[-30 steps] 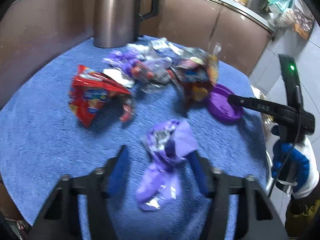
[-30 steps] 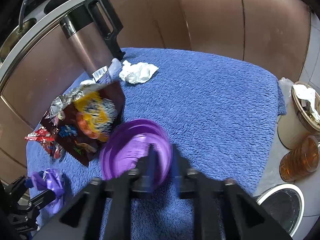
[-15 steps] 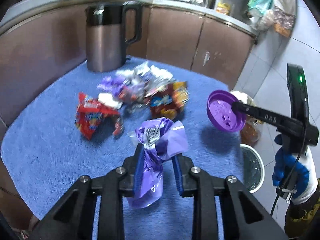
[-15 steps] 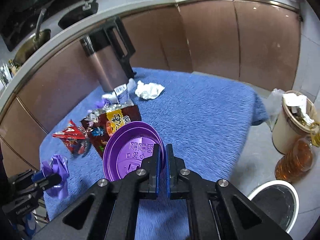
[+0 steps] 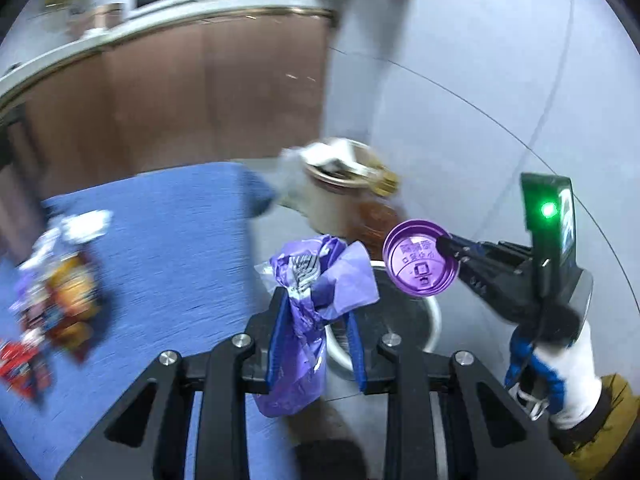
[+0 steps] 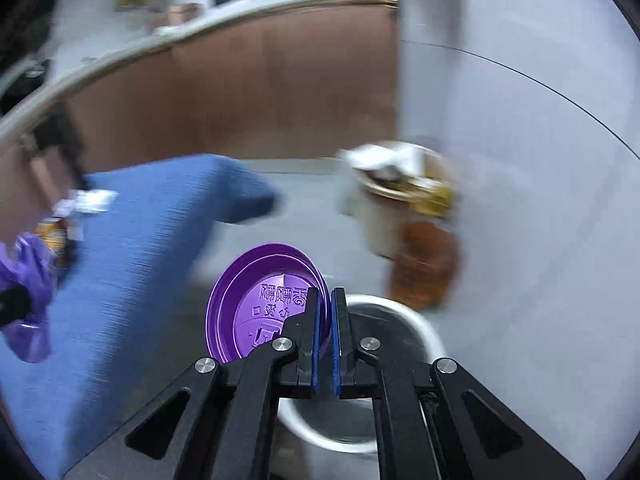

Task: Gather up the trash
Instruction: 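Carry both items to the floor bin and open both tools to drop them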

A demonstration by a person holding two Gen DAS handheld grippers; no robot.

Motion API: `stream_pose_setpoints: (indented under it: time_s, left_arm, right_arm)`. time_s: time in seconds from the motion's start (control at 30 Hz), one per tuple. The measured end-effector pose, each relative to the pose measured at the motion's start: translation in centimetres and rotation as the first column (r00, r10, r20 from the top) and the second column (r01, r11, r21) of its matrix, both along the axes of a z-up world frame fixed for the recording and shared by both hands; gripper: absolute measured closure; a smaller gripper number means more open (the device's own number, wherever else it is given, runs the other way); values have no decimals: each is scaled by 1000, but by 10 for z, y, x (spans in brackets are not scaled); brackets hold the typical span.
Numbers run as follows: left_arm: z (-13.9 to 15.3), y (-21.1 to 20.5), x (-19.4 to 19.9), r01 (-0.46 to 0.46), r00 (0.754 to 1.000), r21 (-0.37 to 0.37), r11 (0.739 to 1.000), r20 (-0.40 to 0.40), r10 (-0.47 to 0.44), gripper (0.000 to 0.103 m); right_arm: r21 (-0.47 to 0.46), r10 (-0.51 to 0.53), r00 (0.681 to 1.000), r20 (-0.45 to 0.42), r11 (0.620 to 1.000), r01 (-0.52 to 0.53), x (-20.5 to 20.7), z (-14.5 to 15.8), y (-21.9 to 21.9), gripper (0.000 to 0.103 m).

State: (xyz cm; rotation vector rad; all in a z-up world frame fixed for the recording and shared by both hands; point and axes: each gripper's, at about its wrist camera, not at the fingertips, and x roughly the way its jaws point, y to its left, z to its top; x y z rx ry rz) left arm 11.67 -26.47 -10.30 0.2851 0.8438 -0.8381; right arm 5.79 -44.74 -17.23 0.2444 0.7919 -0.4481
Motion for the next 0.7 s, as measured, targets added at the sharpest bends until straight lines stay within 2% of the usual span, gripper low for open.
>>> stream_pose_setpoints:
  time_s: [0.2,0.3,0.33,0.37,0.43,0.47,0.7]
  left_arm:
    - [-37,-85,4,98,992,20,995,-76,-96,73]
    - [-52,-106,9,120,987,2,993,-110,-119,62]
    - [-53,-110,9,118,987,1,993,-114,-117,55]
    - [-54,-112,8,114,987,-3,993,-116,-114,48]
    - [-53,-115,10,103,988,-12,995,-112,-104,41]
    - [-53,-116,12,100,989,-13,995,-109,-101,38]
    - [-33,-91,20,54,997,-56,997,-56,-57,37]
  right_arm:
    - [-8,-132,988,-80,991,132,-15,-34,-49,96]
    - [8,-151,984,-89,988,152,-18,-46,-65,92]
    - [11,-152,984,-90,988,154,-17,-48,-66,92]
    - [23,-150,985,-88,988,152,-19,-51,-69,90]
    - [46,-147,985,-86,987,151,-23,-56,-73,79]
    - [55,-145,986,-85,987,150,-23,-58,-74,77]
    - [79,-115,993,-37,990,118,-18,-46,-66,74]
